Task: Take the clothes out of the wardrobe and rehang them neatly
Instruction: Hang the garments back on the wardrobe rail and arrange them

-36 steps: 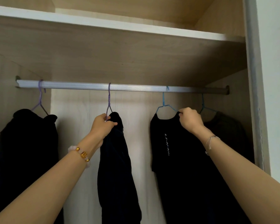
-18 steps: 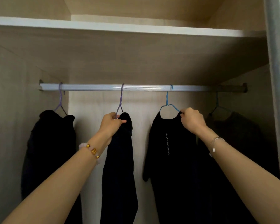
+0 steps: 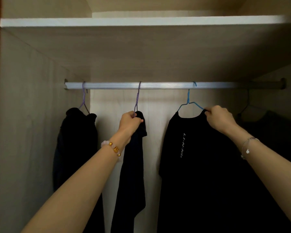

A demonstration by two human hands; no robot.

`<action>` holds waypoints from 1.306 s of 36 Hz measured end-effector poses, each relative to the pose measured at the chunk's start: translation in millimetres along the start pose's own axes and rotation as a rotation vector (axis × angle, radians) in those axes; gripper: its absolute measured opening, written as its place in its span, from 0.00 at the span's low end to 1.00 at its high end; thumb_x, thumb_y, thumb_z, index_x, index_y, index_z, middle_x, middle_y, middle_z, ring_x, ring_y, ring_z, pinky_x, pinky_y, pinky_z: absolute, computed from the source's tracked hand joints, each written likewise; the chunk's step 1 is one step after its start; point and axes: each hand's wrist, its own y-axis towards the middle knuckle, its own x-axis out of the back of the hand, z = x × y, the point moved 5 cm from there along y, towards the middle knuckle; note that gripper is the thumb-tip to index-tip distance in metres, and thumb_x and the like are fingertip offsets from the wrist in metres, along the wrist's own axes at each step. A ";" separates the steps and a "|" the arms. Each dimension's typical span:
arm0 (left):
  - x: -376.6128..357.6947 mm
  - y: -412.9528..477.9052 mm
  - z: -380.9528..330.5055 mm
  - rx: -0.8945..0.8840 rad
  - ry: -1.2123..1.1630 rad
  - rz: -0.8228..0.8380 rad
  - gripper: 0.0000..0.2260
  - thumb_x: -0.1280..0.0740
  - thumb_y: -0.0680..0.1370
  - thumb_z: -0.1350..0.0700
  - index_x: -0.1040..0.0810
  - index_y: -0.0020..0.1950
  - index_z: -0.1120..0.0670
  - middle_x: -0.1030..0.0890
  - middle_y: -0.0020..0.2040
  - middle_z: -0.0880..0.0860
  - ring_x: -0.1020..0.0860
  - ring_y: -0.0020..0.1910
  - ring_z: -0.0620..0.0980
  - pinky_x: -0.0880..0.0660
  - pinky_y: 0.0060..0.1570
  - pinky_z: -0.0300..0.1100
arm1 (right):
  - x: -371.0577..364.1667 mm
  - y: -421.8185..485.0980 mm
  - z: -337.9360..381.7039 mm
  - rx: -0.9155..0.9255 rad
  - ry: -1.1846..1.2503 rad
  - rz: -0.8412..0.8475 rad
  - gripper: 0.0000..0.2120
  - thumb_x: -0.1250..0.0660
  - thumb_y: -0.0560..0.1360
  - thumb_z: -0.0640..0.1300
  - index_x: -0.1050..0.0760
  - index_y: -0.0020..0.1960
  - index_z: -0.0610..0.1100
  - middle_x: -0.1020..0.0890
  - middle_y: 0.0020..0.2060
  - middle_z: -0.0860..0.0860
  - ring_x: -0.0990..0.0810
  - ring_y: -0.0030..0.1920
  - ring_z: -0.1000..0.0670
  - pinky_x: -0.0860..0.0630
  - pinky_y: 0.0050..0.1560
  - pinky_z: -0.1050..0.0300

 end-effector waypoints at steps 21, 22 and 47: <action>25.3 -4.0 -4.1 -0.071 0.285 0.093 0.25 0.37 0.79 0.48 0.34 0.73 0.56 0.28 0.69 0.53 0.29 0.68 0.52 0.35 0.64 0.39 | -19.2 -40.7 69.1 0.286 0.210 -0.347 0.18 0.41 0.76 0.40 0.29 0.66 0.42 0.22 0.60 0.43 0.25 0.60 0.41 0.30 0.57 0.51; 36.6 -1.6 -7.0 -0.105 0.313 0.021 0.24 0.37 0.78 0.48 0.32 0.72 0.57 0.26 0.68 0.54 0.27 0.66 0.53 0.33 0.66 0.42 | -27.9 -38.4 80.9 0.281 0.330 -0.266 0.17 0.40 0.76 0.41 0.28 0.65 0.42 0.21 0.57 0.45 0.23 0.58 0.42 0.29 0.57 0.53; 205.8 31.4 2.2 0.234 0.304 -0.117 0.14 0.34 0.72 0.67 0.24 0.57 0.64 0.20 0.45 0.61 0.21 0.41 0.57 0.24 0.37 0.44 | -131.8 9.2 178.6 -0.105 1.001 0.404 0.05 0.35 0.75 0.40 0.26 0.45 0.38 0.23 0.41 0.43 0.23 0.43 0.46 0.25 0.47 0.53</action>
